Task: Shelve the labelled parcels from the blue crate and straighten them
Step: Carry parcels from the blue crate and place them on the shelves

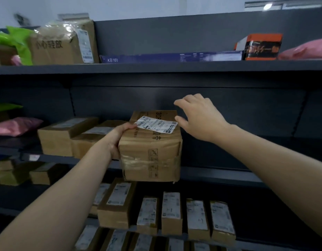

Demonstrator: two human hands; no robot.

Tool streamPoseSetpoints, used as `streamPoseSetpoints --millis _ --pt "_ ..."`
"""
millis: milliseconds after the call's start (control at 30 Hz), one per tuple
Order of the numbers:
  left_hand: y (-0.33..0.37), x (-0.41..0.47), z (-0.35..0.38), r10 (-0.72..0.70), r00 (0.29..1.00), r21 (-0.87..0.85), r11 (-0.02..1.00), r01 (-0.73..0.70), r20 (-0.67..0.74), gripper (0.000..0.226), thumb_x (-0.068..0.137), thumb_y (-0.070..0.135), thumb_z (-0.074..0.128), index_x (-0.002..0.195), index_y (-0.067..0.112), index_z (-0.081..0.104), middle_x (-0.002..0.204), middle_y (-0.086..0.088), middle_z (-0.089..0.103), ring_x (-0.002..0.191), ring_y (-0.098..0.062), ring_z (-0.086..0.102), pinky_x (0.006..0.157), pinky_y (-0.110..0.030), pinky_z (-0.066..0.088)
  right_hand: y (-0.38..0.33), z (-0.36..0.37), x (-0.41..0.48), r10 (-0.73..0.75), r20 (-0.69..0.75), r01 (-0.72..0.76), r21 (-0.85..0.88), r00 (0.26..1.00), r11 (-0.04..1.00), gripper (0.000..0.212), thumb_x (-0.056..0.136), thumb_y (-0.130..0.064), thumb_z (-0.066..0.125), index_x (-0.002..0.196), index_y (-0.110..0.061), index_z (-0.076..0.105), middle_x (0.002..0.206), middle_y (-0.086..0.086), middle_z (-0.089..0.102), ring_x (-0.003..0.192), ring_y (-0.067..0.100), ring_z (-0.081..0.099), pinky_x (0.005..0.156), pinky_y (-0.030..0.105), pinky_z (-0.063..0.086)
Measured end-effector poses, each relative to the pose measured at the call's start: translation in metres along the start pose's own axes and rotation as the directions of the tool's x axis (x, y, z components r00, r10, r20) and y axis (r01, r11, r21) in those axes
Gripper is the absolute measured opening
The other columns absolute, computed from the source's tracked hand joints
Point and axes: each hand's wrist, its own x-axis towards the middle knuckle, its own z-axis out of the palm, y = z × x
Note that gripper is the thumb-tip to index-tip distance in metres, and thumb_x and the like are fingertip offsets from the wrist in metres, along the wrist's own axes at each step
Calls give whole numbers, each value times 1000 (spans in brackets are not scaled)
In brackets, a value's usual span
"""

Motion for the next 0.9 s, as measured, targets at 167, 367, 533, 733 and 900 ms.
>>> streamPoseSetpoints --millis 167,367,533,733,900 --pt "19 32 -19 -82 997 51 995 82 5 55 69 44 75 114 13 65 98 -15 72 85 -31 67 77 -40 54 -16 18 18 106 50 -107 20 993 994 46 96 -34 48 138 -17 45 134 9 52 123 30 42 101 44 36" --pt "34 44 -20 -113 992 228 966 122 -52 49 68 49 73 101 14 65 91 -15 72 93 -34 63 86 -53 48 -24 26 22 176 93 -174 -27 980 984 48 96 -35 49 140 -17 44 134 10 52 124 30 43 101 44 35" --pt "47 39 -10 245 960 487 860 -151 -134 36 84 36 64 103 6 64 88 -11 69 69 -23 61 57 -29 46 -30 21 11 164 84 -159 -63 983 985 48 96 -36 48 141 -17 43 133 7 53 124 28 42 100 43 34" --pt "40 -16 74 794 534 809 94 -580 291 39 84 36 58 118 17 63 116 -6 64 104 -25 59 84 -31 44 -16 -5 -18 288 5 -282 -183 958 942 48 95 -38 48 138 -15 43 134 8 53 127 30 41 101 43 32" --pt "2 -62 177 761 311 615 -144 -775 570 37 90 35 55 121 17 61 117 -4 61 105 -22 57 88 -33 41 15 -45 -81 437 -54 -420 -399 898 815 49 93 -37 51 135 -13 43 133 11 51 125 32 41 100 43 31"
